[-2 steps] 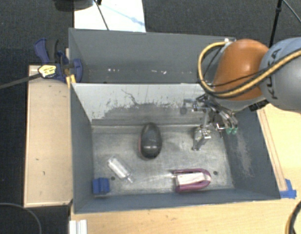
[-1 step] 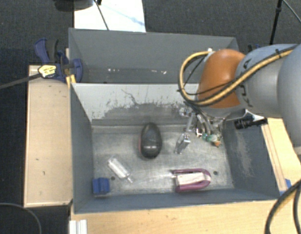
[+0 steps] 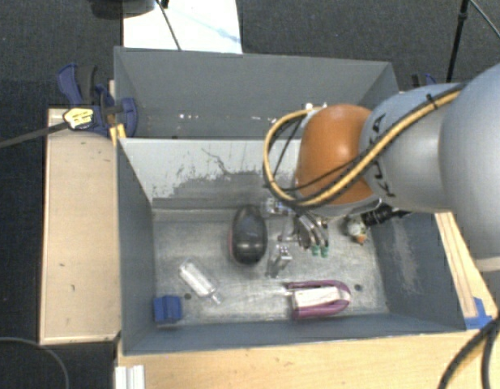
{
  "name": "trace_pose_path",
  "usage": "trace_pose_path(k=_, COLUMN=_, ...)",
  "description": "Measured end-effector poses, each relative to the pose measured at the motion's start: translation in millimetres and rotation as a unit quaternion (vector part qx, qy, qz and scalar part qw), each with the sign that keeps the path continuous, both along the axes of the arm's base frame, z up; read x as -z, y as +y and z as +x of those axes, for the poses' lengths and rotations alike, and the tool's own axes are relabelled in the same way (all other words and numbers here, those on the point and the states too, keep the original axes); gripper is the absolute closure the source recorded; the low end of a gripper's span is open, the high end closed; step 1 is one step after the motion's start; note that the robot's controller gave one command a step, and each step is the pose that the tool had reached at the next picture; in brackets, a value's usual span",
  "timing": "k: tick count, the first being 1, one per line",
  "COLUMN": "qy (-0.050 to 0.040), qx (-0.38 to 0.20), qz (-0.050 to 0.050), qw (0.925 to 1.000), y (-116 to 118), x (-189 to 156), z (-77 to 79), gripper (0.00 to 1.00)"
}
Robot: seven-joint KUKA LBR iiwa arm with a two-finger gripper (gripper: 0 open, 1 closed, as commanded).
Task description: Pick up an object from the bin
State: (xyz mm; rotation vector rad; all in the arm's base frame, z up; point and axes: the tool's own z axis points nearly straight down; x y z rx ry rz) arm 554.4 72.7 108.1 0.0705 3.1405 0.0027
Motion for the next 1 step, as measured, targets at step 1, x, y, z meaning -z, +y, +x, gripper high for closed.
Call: trace_pose_path(k=1, qy=-0.0012, qx=-0.084, qz=-0.001, qw=0.9965, y=24.3, x=36.8, z=8.9, gripper=0.00)
